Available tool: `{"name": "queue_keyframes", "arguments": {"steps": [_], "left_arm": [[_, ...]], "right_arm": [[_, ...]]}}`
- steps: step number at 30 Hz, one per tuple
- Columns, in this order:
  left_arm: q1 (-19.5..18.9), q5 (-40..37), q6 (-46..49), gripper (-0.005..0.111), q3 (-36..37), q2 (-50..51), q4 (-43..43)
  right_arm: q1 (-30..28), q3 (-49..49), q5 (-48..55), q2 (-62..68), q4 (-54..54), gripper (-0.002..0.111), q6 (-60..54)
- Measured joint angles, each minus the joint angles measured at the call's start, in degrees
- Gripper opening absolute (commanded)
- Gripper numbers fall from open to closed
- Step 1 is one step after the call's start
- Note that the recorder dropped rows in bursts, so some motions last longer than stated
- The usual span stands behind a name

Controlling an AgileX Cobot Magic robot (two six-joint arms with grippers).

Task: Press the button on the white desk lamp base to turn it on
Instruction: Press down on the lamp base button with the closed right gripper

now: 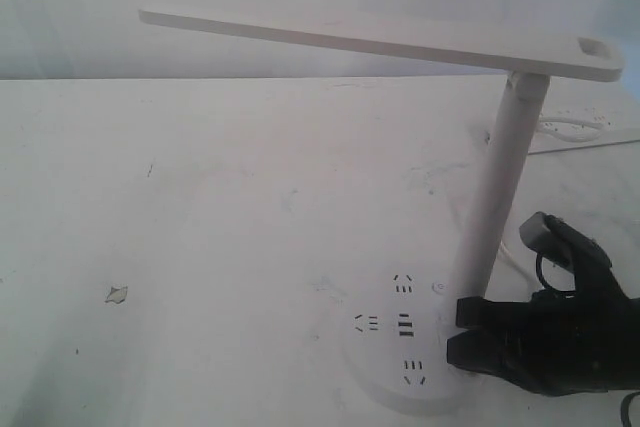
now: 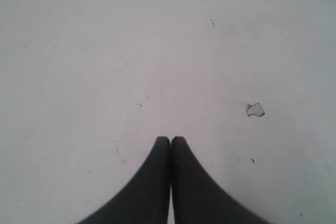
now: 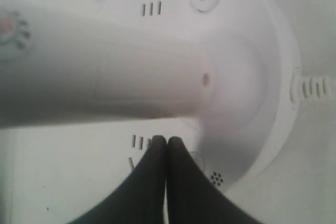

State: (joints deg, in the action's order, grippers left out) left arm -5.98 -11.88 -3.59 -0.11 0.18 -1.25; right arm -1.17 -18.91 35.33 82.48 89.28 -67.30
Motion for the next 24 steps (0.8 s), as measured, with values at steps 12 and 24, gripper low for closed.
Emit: {"name": "queue_keyframes", "arguments": {"steps": [12,24], "left_arm": [[0.0,0.0,0.0,0.000,0.0,0.0,0.0],[0.0,0.0,0.0,0.000,0.0,0.0,0.0]], "right_arm": [[0.0,0.0,-1.9,-0.4,-1.2,0.000,-0.2],[0.0,0.0,-2.2,-0.1,-1.1,0.000,-0.2]]}}
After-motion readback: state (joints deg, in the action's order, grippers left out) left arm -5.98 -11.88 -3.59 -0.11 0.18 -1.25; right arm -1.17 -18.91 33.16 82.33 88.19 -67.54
